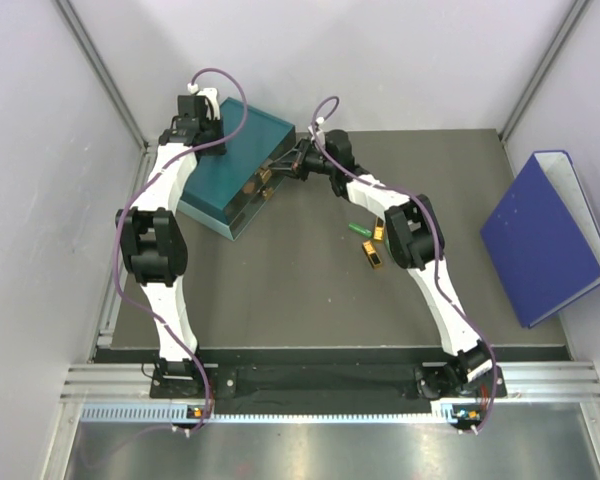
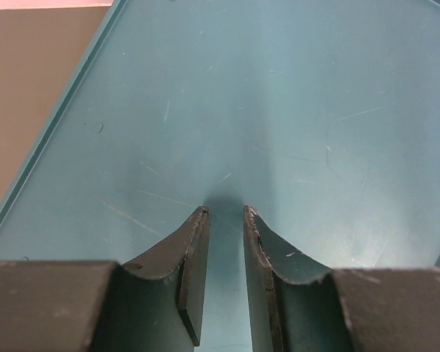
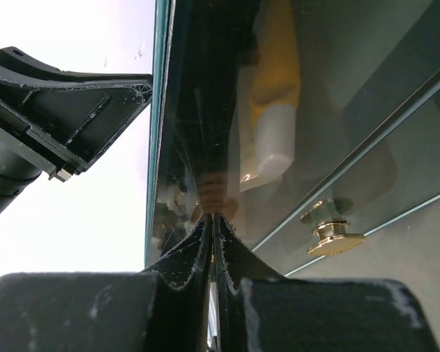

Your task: Organize the makeup

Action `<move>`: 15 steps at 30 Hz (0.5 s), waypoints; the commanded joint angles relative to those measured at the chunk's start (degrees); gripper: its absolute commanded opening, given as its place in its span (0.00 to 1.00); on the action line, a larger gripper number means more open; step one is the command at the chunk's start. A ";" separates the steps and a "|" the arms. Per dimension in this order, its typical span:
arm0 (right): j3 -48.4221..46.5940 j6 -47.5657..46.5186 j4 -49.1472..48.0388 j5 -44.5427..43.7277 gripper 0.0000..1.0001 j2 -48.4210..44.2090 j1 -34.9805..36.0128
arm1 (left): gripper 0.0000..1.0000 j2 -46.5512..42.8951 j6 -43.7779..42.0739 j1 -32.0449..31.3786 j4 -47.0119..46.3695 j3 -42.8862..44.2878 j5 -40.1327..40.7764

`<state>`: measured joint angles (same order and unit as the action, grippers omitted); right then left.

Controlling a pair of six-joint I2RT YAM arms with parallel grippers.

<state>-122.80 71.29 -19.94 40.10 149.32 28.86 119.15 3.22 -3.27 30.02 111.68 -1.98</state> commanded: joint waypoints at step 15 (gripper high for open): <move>27.27 12.64 -27.43 -3.89 0.61 -10.80 -0.82 | 0.31 5.83 1.43 -1.39 14.01 -3.66 -2.86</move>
<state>-95.48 79.00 -38.35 36.97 141.14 28.05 119.15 3.16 -3.42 30.09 111.74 -1.63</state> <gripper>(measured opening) 0.542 0.305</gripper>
